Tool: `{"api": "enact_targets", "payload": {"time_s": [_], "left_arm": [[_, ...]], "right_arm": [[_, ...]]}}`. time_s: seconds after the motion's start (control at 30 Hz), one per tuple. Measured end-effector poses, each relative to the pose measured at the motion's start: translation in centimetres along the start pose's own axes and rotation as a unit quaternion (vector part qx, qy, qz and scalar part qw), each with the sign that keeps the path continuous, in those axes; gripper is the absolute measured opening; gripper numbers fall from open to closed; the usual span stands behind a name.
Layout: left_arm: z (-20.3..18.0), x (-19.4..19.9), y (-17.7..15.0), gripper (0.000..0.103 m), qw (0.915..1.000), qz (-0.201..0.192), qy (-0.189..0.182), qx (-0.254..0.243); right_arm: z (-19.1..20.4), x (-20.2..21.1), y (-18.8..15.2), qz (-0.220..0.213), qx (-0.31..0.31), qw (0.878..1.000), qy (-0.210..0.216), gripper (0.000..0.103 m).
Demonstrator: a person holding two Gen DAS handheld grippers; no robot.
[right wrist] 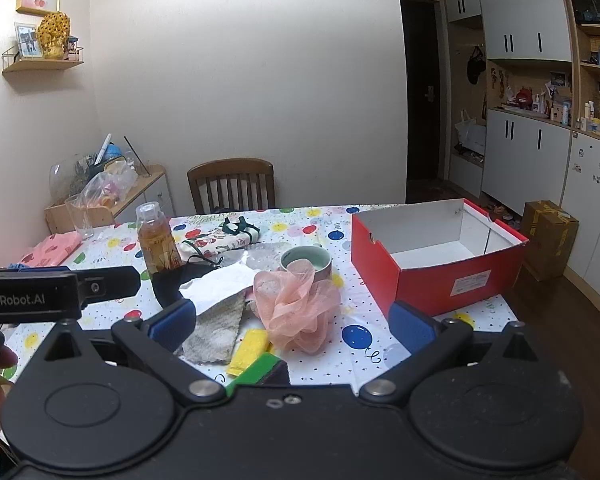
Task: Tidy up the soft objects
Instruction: 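Grasp the green-and-purple scrub sponge with the right gripper, then grasp the yellow sponge with the left gripper while the right gripper lifts the green sponge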
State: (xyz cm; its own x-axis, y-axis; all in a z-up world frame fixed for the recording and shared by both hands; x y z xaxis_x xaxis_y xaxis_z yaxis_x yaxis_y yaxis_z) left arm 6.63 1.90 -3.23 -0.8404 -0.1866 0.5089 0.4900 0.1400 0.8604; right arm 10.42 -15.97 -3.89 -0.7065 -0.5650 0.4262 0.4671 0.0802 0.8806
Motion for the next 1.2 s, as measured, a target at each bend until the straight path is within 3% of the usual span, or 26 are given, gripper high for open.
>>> {"api": "enact_targets", "payload": {"time_s": [0.37,0.73,0.97,1.2], "left_arm": [[0.5,-3.0,-0.5,0.103,0.9998,0.018,0.000,-0.003],[1.5,-9.6,-2.7,0.103,0.9972,0.068,0.031,0.004],[-1.0,-14.2,-3.7,0.102,0.9948,0.092,0.024,-0.035],[-2.4,-17.6,-4.5,0.101,0.9911,0.112,0.022,-0.068]], "right_arm": [[0.6,-2.5,-0.8,0.044,0.009,0.999,0.019,0.101],[1.3,-7.6,-3.3,0.150,0.032,0.986,0.064,0.099],[1.6,-11.5,-5.6,0.218,0.046,0.971,0.087,0.095],[0.4,-14.5,-6.6,0.237,0.020,0.969,0.073,0.091]]}}
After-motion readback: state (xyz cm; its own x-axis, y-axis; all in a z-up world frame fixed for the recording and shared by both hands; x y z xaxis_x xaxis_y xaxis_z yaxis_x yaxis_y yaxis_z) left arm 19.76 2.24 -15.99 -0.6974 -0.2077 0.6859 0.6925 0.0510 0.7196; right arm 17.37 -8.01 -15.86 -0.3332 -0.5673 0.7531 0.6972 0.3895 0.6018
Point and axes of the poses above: each gripper's, at about its wrist camera, not at the fingertips, and x roughly against the way its jaws point, z to its left, y to its top, the point moved 6 cm from there along -x, roughly the way its jaws point, and after that the axes turned 15 degrees about y, right-handed, at the moved point
